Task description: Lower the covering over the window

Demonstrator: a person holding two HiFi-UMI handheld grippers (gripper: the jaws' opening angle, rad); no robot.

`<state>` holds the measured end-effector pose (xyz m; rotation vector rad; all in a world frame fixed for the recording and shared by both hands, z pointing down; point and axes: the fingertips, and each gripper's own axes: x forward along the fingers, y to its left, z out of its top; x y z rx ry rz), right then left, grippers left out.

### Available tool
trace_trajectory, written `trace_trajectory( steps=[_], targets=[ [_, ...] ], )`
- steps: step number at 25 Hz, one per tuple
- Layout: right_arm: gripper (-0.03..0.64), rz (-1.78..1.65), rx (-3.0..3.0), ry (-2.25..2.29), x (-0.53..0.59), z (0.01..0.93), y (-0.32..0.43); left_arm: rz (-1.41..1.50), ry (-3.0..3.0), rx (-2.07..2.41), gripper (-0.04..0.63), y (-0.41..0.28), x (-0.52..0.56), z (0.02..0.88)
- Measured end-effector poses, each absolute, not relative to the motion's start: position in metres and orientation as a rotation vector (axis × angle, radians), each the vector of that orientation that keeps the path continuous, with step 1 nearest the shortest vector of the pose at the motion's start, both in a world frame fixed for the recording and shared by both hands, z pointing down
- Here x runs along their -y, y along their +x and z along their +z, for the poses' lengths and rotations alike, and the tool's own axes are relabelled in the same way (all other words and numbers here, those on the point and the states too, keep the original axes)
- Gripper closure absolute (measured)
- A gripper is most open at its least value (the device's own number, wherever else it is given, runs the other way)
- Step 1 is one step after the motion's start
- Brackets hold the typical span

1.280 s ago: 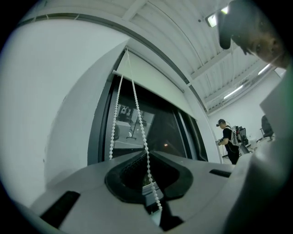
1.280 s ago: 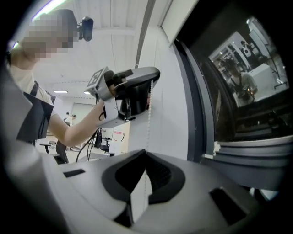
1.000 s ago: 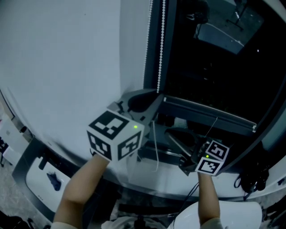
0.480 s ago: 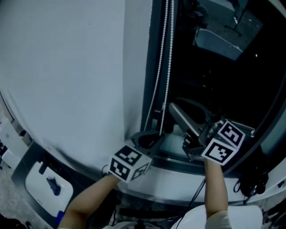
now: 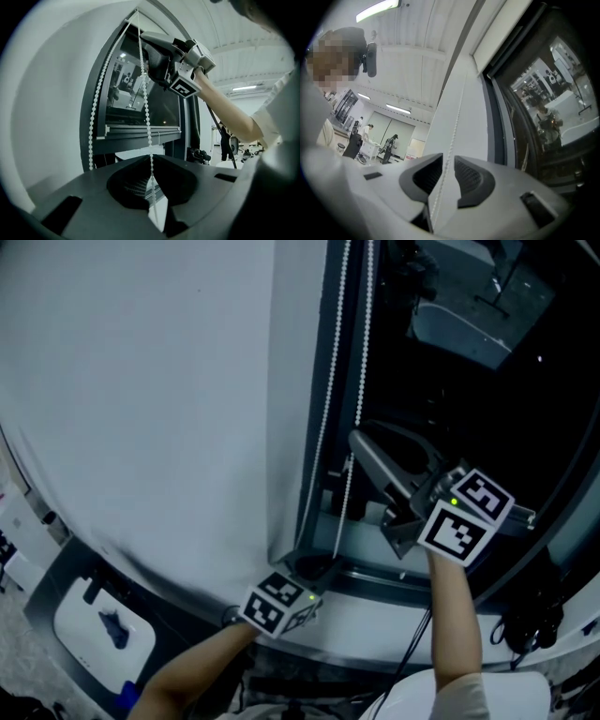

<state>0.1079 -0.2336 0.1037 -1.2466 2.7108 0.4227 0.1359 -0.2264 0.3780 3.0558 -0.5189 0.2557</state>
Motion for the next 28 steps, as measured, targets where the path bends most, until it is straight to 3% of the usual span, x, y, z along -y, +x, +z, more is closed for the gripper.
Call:
trace_trajectory(
  steps=[7, 10, 16, 19, 21, 28],
  targets=[
    [0.514, 0.439, -2.792, -1.219, 0.235, 0.107, 0.097, 0.258, 3.079, 0.506, 0.561, 0.138, 0.22, 0.38],
    [0.589, 0.494, -2.805, -1.213, 0.234, 0.107, 0.091, 0.245, 3.072, 0.497, 0.561, 0.138, 0.221, 0.382],
    [0.597, 0.596, -2.727, -1.246, 0.226, 0.106, 0.1, 0.152, 3.035, 0.498, 0.561, 0.119, 0.225, 0.369],
    [0.597, 0.659, -2.705, -1.259, 0.22, 0.106, 0.102, -0.107, 3.058, 0.511, 0.557, 0.1, 0.22, 0.321],
    [0.597, 0.671, -2.705, -1.252, 0.218, 0.107, 0.103, -0.261, 3.09, 0.527, 0.518, 0.09, 0.216, 0.276],
    [0.597, 0.62, -2.758, -1.238, 0.221, 0.145, 0.099, -0.478, 3.145, 0.502, 0.473, 0.079, 0.221, 0.166]
  ],
)
